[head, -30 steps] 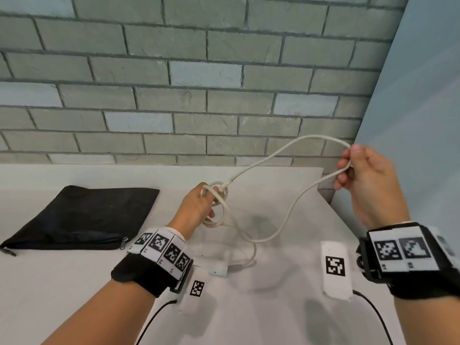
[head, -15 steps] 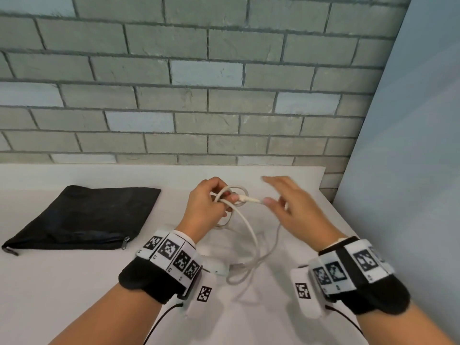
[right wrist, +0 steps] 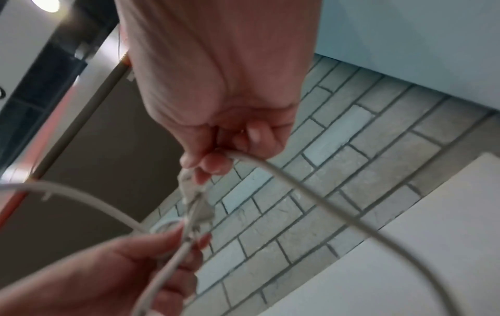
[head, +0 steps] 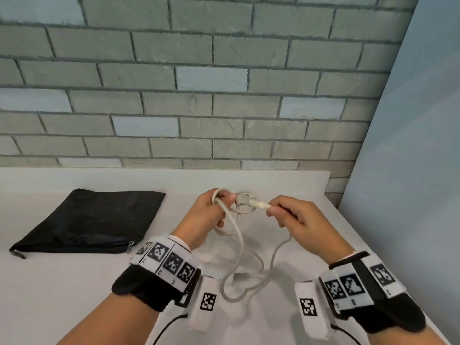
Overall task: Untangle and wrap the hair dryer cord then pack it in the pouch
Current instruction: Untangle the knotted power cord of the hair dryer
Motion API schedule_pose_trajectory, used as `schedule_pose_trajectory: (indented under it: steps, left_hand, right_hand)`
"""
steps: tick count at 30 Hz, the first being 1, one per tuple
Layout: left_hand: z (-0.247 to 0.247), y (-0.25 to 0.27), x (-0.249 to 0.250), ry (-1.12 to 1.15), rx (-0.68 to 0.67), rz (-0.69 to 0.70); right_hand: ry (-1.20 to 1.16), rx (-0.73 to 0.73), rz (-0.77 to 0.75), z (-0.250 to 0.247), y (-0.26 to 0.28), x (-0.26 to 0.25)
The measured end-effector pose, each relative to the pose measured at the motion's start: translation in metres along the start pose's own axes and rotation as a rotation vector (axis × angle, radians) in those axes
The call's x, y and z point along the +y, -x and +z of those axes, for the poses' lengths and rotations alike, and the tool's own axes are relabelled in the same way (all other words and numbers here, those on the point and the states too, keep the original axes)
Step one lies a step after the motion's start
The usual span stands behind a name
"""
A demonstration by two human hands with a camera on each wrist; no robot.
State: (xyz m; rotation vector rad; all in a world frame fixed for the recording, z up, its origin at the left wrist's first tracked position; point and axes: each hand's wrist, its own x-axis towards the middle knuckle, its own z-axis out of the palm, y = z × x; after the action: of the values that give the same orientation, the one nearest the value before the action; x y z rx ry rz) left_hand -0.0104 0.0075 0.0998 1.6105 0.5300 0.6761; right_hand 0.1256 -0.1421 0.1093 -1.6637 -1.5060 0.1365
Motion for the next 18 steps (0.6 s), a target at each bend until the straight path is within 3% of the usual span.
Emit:
schedule_pose_trajectory:
  steps: [5, 7, 10, 13, 15, 18]
  left_hand:
    - [0.005, -0.004, 0.004, 0.098, -0.1, -0.105]
    - [0.002, -0.004, 0.008, 0.216, -0.199, -0.138]
    - [-0.001, -0.003, 0.01, 0.316, -0.304, -0.076]
    - [-0.004, -0.001, 0.007, 0.316, -0.363, -0.061]
    - [-0.004, 0.0, 0.006, 0.301, -0.333, -0.067]
    - [0.002, -0.003, 0.005, 0.086, -0.12, 0.032]
  right_hand:
    - [-0.14, -0.133, 0.012, 0.0, 0.012, 0.007]
    - [-0.295, -0.115, 0.059, -0.001, 0.015, 0.012]
    - [-0.558, -0.023, 0.183, 0.0, 0.018, 0.022]
    - [-0.42, 0.012, 0.289, 0.003, 0.015, 0.029]
    - [-0.291, 0.0, 0.285, 0.004, 0.013, 0.025]
    - [-0.187, 0.008, 0.222, 0.008, 0.009, 0.011]
